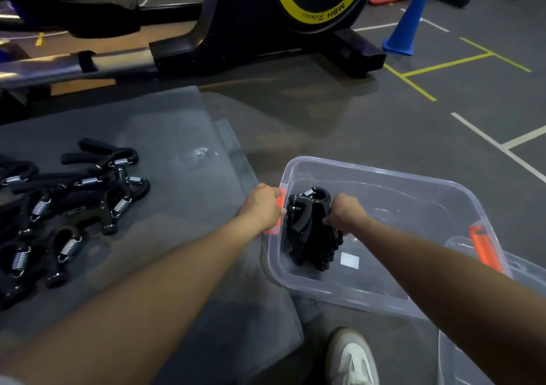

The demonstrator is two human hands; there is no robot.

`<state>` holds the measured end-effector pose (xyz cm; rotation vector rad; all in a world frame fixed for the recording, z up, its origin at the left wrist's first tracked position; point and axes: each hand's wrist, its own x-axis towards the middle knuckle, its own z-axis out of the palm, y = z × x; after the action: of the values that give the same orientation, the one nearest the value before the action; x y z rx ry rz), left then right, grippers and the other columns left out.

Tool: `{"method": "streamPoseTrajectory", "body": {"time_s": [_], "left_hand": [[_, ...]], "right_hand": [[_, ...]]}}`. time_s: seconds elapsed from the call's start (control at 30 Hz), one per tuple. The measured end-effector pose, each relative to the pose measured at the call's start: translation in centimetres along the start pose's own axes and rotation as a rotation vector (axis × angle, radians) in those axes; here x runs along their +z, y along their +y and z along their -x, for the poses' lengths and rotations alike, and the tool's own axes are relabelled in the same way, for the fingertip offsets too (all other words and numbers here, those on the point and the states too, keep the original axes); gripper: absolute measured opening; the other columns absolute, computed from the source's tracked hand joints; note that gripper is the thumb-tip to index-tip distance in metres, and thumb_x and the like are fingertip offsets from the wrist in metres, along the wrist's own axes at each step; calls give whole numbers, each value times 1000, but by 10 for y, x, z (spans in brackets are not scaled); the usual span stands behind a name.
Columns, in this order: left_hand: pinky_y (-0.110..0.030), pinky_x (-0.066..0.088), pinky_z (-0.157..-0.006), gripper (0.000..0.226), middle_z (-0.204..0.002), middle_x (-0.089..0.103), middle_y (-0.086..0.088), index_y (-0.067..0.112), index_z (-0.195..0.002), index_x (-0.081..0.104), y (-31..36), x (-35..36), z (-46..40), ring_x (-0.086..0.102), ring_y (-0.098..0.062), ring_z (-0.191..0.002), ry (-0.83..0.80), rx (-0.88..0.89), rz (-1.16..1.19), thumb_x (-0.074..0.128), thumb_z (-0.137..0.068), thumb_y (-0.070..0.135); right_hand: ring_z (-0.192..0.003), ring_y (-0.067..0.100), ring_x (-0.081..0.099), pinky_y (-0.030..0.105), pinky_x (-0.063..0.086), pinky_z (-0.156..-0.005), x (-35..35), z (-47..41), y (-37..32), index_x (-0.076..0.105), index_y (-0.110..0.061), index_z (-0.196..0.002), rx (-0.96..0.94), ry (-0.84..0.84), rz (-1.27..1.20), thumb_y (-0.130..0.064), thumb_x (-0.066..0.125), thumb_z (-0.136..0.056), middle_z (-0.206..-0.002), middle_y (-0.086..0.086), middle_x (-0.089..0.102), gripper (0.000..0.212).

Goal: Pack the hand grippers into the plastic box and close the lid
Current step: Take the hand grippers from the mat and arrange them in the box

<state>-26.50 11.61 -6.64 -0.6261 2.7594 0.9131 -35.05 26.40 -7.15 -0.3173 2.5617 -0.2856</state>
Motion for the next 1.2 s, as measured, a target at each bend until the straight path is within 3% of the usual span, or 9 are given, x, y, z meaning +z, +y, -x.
{"method": "streamPoseTrajectory", "body": {"time_s": [0.07,0.13,0.23,0.33,0.57,0.67,0.8,0.97,1.2], "left_hand": [[-35,47,-90,37,-107,53,-18,16,-123,60,-1,-2,1,55,-35,-108,-18,8,15,63,-86,19],[-34,43,-95,41,-107,49,-15,19,-129,55,-4,-10,6,52,-33,-114,-16,-2,31,61,-88,20],[-35,38,-108,52,-134,46,-17,13,-139,43,-16,-35,22,48,-30,-126,42,-37,56,58,-90,23],[-35,37,-108,51,-135,47,-17,11,-136,44,-41,-66,45,48,-31,-126,105,-88,19,59,-89,23],[-35,38,-107,50,-134,47,-13,13,-133,46,-141,-122,124,47,-30,-126,250,-316,-27,63,-86,21],[-37,38,-107,51,-133,47,-12,15,-131,48,-182,-143,159,46,-30,-126,311,-406,-51,65,-84,21],[-37,36,-107,55,-135,44,-12,14,-133,44,-233,-157,200,42,-30,-128,319,-542,-60,65,-83,20],[-38,34,-107,67,-138,36,-12,10,-137,35,-278,-154,226,34,-30,-131,317,-628,-102,69,-80,19],[-40,41,-101,63,-133,37,-10,8,-129,39,-302,-141,222,37,-28,-127,277,-630,-180,73,-77,21]], "right_hand": [[-101,36,65,36,53,-76,-5,3,-7,55,-3,-83,6,44,-22,-9,54,-86,-95,17,63,7],[-102,34,63,32,47,-73,-14,6,-22,61,-3,-101,-21,143,-70,-11,54,-86,-107,17,66,18],[-114,33,59,35,48,-91,-26,21,-58,60,-5,-118,-175,215,-168,-13,56,-88,-118,16,65,32],[-116,34,58,38,47,-97,-26,38,-101,61,1,-115,-306,226,-210,-13,62,-85,-120,19,65,33],[-118,29,57,34,44,-102,29,76,-214,54,-6,-128,-467,48,-183,-21,67,-84,-126,14,61,48],[-106,22,59,33,43,-99,61,97,-264,55,-4,-126,-562,-36,-191,-18,68,-84,-110,8,62,46],[-113,30,59,33,45,-98,101,122,-316,57,-6,-122,-633,-128,-186,-18,70,-83,-119,15,63,43],[-113,29,58,34,44,-101,137,133,-346,59,-4,-119,-685,-154,-142,-18,70,-83,-117,13,64,40],[-113,28,59,33,45,-101,159,124,-354,57,-6,-124,-675,-144,-117,-19,69,-83,-119,12,64,45]]}}
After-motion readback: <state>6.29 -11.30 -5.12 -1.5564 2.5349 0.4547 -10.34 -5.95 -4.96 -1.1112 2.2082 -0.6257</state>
